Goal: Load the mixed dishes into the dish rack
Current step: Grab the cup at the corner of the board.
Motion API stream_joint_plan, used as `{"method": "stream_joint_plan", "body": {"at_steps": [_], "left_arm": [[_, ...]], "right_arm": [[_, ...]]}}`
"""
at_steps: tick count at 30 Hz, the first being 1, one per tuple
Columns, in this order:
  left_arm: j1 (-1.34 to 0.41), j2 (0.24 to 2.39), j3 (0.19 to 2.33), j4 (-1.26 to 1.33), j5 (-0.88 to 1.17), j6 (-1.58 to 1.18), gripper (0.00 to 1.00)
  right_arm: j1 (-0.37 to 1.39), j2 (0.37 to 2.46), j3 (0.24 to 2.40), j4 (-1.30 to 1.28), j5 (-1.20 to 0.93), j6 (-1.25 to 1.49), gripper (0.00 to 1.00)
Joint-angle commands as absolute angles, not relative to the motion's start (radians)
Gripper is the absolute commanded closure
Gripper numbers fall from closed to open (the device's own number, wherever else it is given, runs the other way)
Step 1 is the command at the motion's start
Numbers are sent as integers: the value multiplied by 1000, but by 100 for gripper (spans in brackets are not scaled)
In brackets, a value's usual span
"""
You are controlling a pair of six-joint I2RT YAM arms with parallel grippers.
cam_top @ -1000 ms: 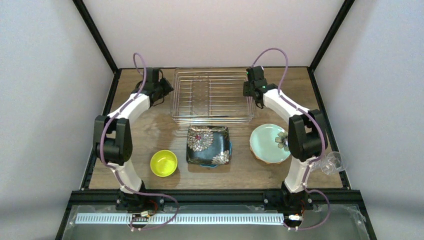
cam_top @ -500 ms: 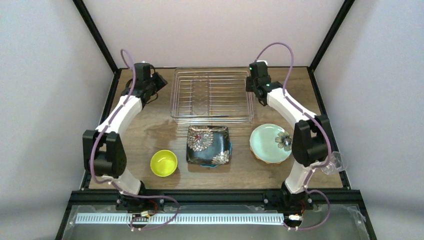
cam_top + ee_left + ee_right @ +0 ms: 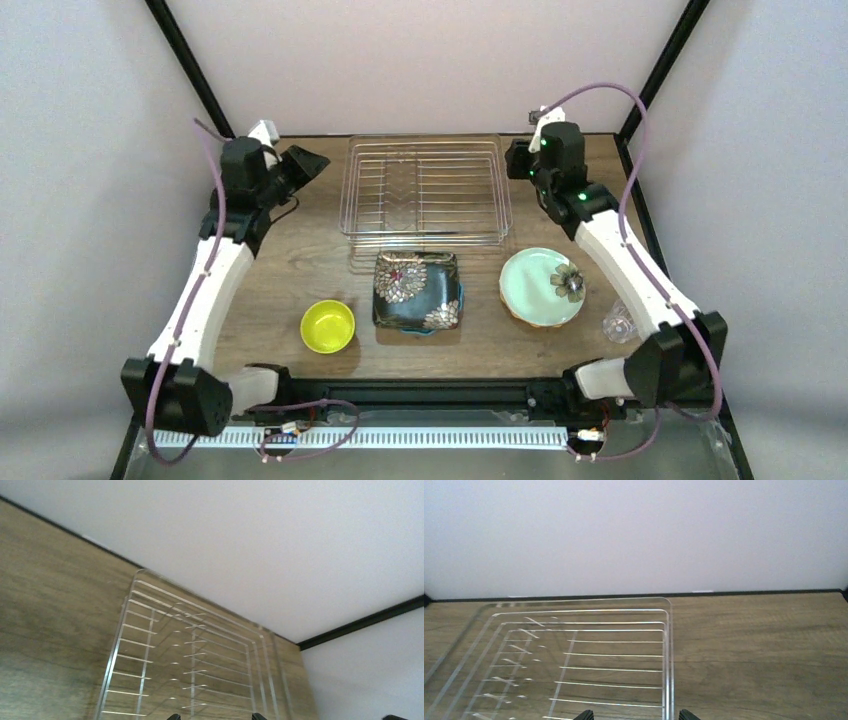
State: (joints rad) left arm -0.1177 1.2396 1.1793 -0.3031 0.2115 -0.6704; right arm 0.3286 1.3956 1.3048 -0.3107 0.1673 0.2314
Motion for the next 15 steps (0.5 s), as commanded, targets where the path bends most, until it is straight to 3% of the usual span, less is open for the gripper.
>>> {"method": "stream_joint_plan", "body": {"at_steps": [1, 4, 8, 15], "left_arm": [[-111, 1122, 1170, -323, 279, -715, 18], [-111, 1045, 1159, -339, 227, -751, 18], [-112, 943, 1073, -291, 181, -765, 1], [-111, 817, 892, -330, 129, -761, 0]], "right_arm": [[329, 1265, 1247, -234, 41, 193, 1], [328, 1186, 1196, -162, 20, 241, 1], [328, 1155, 1181, -139, -46, 259, 1], [328, 1207, 1172, -235, -135, 284, 1]]}}
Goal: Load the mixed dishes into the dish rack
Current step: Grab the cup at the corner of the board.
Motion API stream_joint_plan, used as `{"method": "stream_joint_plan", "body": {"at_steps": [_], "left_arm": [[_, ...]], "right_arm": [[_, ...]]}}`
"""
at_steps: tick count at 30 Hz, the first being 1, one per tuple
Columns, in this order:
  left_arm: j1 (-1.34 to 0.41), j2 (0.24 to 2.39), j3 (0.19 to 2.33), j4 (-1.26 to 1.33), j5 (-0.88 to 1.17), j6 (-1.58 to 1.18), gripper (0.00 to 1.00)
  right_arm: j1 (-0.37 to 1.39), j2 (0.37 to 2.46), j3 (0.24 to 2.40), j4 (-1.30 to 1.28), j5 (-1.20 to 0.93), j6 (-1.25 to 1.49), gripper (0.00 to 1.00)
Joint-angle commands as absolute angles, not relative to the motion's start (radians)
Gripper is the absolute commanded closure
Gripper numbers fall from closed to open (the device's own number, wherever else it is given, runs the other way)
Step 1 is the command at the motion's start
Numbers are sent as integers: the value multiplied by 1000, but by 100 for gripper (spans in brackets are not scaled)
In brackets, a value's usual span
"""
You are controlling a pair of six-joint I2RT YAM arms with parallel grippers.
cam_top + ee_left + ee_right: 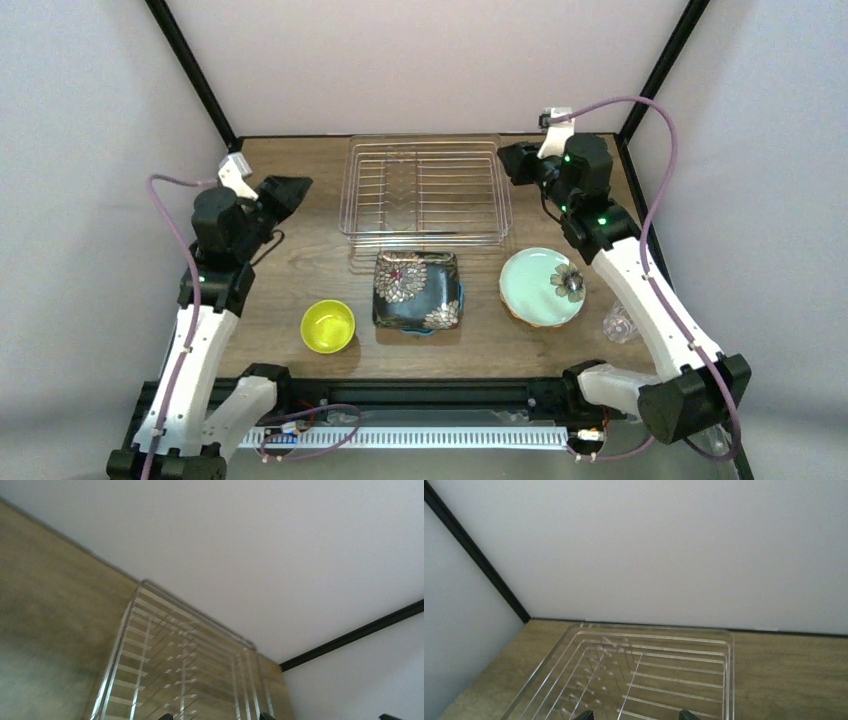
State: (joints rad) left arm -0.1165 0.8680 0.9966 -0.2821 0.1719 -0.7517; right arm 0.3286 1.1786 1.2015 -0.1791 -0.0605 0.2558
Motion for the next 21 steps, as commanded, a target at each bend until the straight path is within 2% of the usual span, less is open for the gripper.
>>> {"method": "stream_joint_plan", "body": {"at_steps": [1, 12, 21], "left_arm": [[-111, 795, 860, -334, 123, -769, 0], [-113, 693, 712, -465, 114, -760, 0], [-113, 692, 656, -520, 101, -745, 0]], "right_arm": [[328, 1202, 1147, -230, -148, 284, 1], [329, 1040, 834, -185, -233, 311, 1], [330, 992, 750, -234, -257, 335, 1]]}}
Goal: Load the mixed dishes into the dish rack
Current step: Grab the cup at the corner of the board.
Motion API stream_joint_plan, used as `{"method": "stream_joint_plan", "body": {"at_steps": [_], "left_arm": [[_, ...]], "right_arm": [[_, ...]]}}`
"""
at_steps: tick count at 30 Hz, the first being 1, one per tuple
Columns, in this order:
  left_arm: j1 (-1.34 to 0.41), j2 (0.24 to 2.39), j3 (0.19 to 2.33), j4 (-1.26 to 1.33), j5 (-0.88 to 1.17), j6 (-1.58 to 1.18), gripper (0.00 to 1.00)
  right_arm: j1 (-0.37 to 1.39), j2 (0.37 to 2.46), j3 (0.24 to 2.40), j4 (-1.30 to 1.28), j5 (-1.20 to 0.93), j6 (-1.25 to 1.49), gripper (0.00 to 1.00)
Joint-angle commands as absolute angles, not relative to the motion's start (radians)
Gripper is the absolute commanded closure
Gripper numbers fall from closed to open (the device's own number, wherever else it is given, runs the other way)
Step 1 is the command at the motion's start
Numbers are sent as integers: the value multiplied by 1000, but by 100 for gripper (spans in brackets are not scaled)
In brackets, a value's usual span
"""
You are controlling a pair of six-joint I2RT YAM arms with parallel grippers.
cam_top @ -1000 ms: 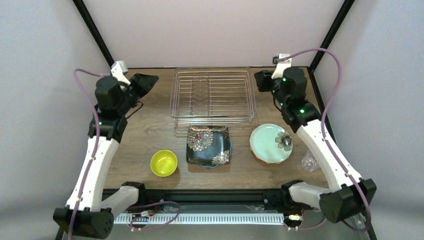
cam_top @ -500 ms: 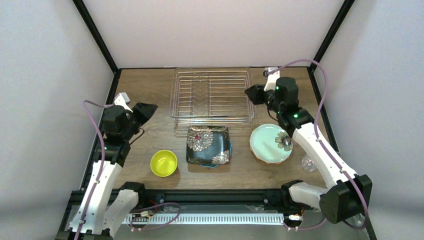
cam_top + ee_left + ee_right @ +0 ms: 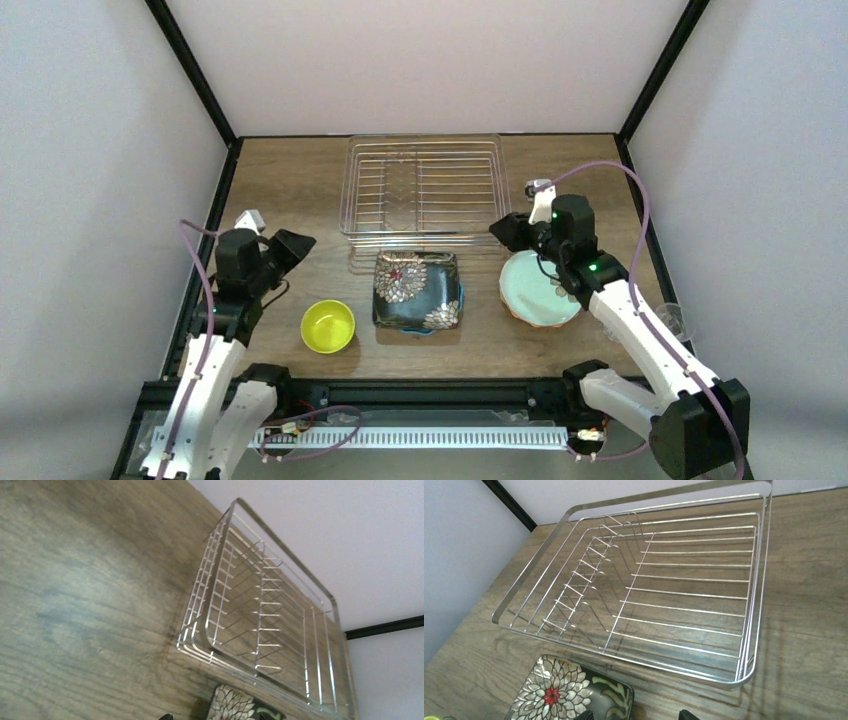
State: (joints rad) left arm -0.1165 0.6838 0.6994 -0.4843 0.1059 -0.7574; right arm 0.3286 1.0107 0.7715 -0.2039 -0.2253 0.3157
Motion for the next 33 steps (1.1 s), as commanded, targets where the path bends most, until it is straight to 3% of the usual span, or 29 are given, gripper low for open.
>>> {"method": "stream_joint_plan", "body": {"at_steps": [1, 15, 24, 33], "left_arm": [[-113, 701, 645, -512, 109, -745, 0], [-117, 757, 608, -504, 106, -698, 0], [-118, 802, 670, -624, 60, -676, 0], [-124, 873, 780, -748, 22, -678, 0]], "right_arm": [[333, 989, 740, -240, -258, 343, 1], [367, 1010, 618, -194, -323, 417, 1], [521, 1058, 675, -304, -160, 396, 1], [528, 1095, 730, -369, -51, 426, 1]]}}
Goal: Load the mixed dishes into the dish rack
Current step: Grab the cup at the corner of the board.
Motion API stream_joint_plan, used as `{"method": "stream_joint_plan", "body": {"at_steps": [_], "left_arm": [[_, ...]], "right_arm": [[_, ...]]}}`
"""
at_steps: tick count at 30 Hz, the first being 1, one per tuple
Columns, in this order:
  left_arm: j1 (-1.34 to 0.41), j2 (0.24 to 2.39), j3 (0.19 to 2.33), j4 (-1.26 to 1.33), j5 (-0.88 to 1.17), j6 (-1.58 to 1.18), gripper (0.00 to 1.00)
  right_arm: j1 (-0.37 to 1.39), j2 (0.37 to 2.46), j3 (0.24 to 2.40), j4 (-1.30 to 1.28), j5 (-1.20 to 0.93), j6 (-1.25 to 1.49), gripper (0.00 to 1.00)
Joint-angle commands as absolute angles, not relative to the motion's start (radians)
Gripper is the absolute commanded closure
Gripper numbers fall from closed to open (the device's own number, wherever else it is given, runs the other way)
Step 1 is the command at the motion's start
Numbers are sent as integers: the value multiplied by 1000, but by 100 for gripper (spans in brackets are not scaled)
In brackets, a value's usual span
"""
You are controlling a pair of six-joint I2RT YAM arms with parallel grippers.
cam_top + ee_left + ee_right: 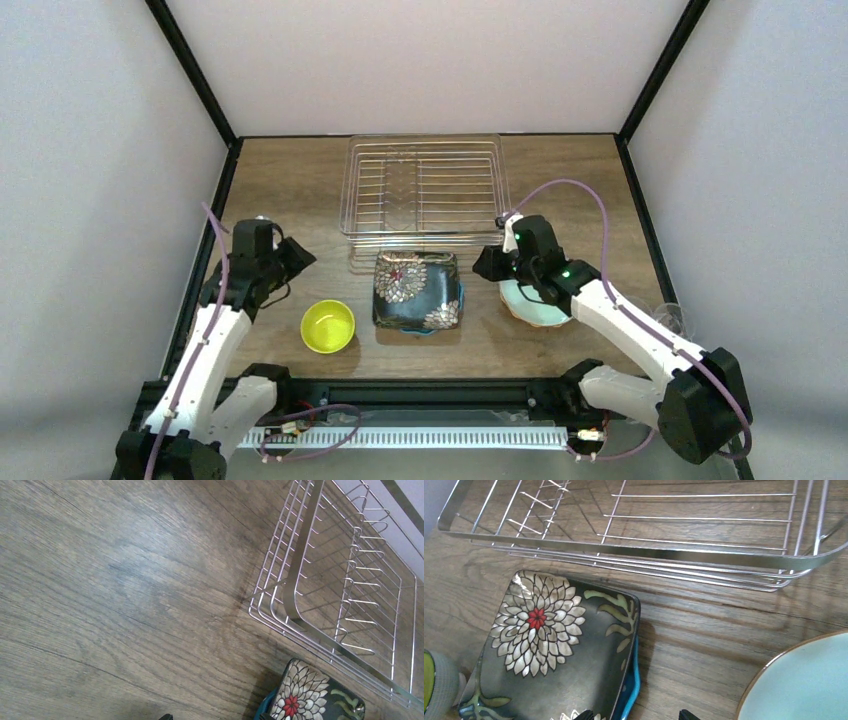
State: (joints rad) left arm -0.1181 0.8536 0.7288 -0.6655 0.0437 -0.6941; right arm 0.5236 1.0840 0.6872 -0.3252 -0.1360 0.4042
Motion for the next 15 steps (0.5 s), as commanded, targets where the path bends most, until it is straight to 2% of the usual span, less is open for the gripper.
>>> {"method": "stream_joint_plan", "body": {"at_steps": [1, 15], "left_arm": [[-125, 876, 791, -753, 23, -677, 0], [-189, 958, 860, -809, 7, -670, 0]], "right_arm": [[529, 1097, 735, -375, -31, 438, 1], [529, 1108, 770, -436, 97, 494, 1]]}}
